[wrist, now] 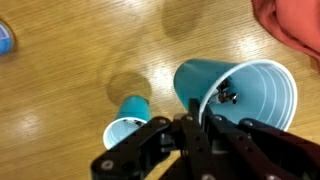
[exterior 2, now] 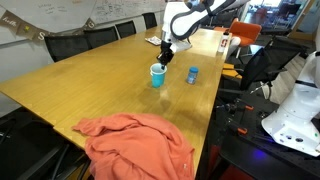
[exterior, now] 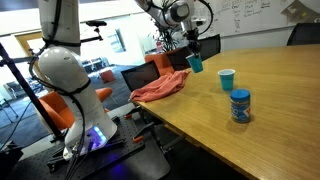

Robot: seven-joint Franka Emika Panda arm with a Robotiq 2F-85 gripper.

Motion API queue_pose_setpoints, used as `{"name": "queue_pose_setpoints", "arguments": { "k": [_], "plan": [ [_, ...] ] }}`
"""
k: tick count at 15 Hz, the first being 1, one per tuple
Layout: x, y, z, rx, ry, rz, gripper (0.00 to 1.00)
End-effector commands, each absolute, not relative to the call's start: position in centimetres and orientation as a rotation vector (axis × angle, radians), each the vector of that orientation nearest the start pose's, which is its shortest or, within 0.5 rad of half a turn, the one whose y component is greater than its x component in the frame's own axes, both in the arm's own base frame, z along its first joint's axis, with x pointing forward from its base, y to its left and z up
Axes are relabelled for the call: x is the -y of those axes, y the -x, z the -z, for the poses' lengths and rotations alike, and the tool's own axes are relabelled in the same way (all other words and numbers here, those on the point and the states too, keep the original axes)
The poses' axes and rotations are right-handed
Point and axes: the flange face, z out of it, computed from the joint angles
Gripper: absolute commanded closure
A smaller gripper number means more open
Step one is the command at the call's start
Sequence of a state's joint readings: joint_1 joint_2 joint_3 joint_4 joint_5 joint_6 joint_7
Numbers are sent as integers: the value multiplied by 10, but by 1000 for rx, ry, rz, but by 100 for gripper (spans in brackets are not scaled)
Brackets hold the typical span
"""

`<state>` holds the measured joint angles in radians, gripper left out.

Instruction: Pour the sweets out of the left cup into the right one

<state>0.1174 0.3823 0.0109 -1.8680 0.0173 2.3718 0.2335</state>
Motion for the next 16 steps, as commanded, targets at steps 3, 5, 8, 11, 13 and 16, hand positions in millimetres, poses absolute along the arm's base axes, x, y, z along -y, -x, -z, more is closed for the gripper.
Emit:
{"name": "queue_pose_setpoints", "arguments": {
  "k": [3, 5, 8, 11, 13, 16],
  "plan": [
    [-18, -644, -354, -241, 3244, 118, 99],
    [4, -647, -356, -278, 3310, 123, 99],
    [31, -653, -352, -316, 3417, 159, 99],
    [46, -663, -341, -334, 3546, 232, 99],
    [50, -672, -329, -342, 3641, 271, 99],
    [46, -688, -310, -372, 3747, 337, 99]
  ]
}}
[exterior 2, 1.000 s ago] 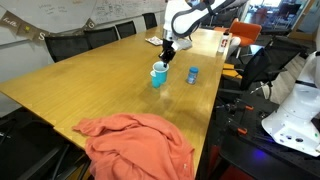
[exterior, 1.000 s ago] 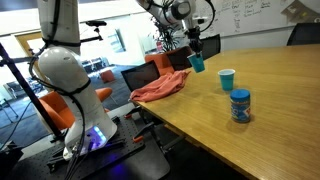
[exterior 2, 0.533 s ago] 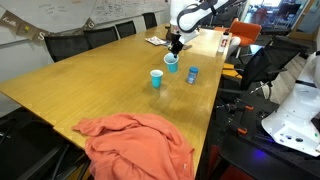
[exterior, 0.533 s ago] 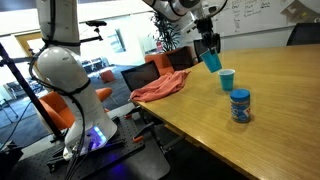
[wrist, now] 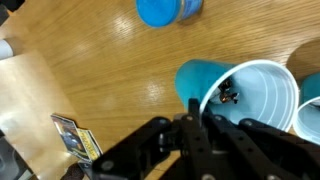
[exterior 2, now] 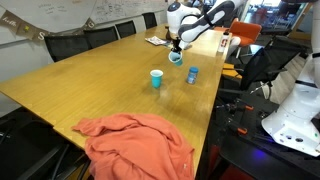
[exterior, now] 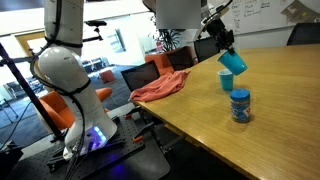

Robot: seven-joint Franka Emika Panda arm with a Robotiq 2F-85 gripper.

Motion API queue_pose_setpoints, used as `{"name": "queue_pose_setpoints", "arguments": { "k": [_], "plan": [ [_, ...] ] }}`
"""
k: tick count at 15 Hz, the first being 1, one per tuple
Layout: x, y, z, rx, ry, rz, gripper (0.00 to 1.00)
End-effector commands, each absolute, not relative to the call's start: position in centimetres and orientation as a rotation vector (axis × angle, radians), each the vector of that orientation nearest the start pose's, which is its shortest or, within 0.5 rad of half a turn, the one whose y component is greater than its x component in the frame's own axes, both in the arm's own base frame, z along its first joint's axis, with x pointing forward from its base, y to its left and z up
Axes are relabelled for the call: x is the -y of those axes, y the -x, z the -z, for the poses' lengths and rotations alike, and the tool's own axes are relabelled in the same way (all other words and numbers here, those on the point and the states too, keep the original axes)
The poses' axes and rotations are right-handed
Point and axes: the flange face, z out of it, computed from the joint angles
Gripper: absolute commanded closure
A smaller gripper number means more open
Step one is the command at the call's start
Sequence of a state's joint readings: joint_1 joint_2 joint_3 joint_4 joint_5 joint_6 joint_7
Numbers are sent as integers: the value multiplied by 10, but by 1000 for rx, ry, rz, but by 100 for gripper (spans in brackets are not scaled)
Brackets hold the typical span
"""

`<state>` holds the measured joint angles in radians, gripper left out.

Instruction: Pour the sweets out of the left cup into the right one

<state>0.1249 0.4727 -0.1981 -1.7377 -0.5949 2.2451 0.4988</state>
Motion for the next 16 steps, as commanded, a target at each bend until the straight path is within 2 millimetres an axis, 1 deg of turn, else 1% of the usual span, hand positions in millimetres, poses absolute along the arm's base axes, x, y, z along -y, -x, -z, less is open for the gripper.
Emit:
{"name": "queue_pose_setpoints", "arguments": {
  "k": [1, 5, 9, 12, 16],
  "plan": [
    [41, -693, -304, 249, -2457, -234, 99],
    [20, -714, -283, 306, -2413, -287, 99],
    [-2, -728, -271, 338, -2357, -321, 99],
    [-21, -736, -265, 315, -2286, -340, 99],
    [-44, -741, -256, 246, -2188, -346, 99]
  ]
}}
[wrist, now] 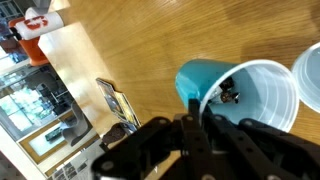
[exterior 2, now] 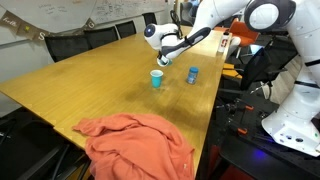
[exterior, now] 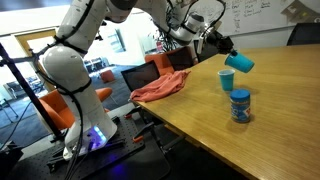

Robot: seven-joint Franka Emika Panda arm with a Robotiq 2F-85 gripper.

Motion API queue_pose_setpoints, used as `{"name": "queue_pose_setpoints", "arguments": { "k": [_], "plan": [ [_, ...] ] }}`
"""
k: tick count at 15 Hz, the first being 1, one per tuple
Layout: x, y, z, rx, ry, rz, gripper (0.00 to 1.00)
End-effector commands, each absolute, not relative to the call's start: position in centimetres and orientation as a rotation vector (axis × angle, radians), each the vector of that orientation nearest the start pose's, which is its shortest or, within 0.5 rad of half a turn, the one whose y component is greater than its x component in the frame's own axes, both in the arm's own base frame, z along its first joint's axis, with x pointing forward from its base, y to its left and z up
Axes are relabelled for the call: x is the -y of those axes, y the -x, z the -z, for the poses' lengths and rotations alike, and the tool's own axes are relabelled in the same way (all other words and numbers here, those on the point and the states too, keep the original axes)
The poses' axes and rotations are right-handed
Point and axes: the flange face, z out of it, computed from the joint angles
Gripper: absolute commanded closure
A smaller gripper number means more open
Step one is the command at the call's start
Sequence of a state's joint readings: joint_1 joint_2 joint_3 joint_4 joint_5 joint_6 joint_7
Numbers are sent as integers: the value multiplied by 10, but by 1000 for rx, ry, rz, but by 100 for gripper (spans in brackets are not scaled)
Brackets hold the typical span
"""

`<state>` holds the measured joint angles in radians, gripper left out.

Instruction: Pour the sweets out of the left cup into the right one

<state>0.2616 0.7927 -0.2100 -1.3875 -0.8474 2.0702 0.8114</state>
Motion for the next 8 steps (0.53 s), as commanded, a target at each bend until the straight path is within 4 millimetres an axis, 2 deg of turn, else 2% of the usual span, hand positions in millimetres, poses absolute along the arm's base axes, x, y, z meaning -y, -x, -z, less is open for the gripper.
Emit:
{"name": "queue_pose_setpoints", "arguments": {
  "k": [1, 8],
  "plan": [
    [-48, -742, -253, 227, -2168, -343, 99],
    [-72, -745, -227, 91, -2037, -316, 99]
  ]
}}
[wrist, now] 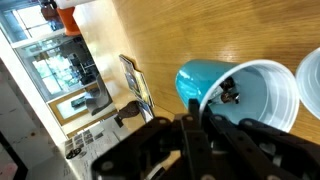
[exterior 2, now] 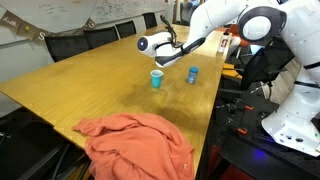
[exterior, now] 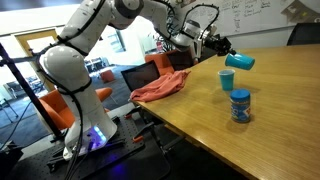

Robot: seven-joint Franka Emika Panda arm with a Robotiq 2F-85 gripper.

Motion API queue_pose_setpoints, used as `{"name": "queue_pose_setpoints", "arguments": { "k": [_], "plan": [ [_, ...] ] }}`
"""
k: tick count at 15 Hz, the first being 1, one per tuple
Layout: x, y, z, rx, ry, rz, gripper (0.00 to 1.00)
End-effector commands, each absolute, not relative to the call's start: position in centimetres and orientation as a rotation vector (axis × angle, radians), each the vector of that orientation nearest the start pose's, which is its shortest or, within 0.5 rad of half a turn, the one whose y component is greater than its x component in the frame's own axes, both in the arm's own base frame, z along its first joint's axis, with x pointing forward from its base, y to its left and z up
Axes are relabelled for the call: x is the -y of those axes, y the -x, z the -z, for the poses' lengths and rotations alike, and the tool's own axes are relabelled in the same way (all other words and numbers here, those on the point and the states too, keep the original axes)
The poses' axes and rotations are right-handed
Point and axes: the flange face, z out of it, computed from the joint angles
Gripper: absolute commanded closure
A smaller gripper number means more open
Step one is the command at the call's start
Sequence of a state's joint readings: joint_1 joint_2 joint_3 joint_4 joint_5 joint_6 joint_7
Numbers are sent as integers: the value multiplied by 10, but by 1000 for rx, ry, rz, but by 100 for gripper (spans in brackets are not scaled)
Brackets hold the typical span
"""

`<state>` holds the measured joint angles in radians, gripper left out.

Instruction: Pour the sweets out of the left cup into the right one

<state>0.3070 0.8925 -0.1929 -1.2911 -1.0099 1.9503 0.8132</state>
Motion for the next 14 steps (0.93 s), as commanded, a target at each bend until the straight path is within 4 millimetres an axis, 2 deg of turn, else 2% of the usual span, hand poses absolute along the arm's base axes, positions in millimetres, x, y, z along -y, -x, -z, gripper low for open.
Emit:
{"name": "queue_pose_setpoints", "arguments": {
  "k": [1, 7, 14],
  "plan": [
    [-76, -744, -221, 74, -2025, -309, 99],
    [-93, -736, -192, -24, -1946, -264, 99],
    [-101, -735, -190, -91, -1831, -260, 99]
  ]
}}
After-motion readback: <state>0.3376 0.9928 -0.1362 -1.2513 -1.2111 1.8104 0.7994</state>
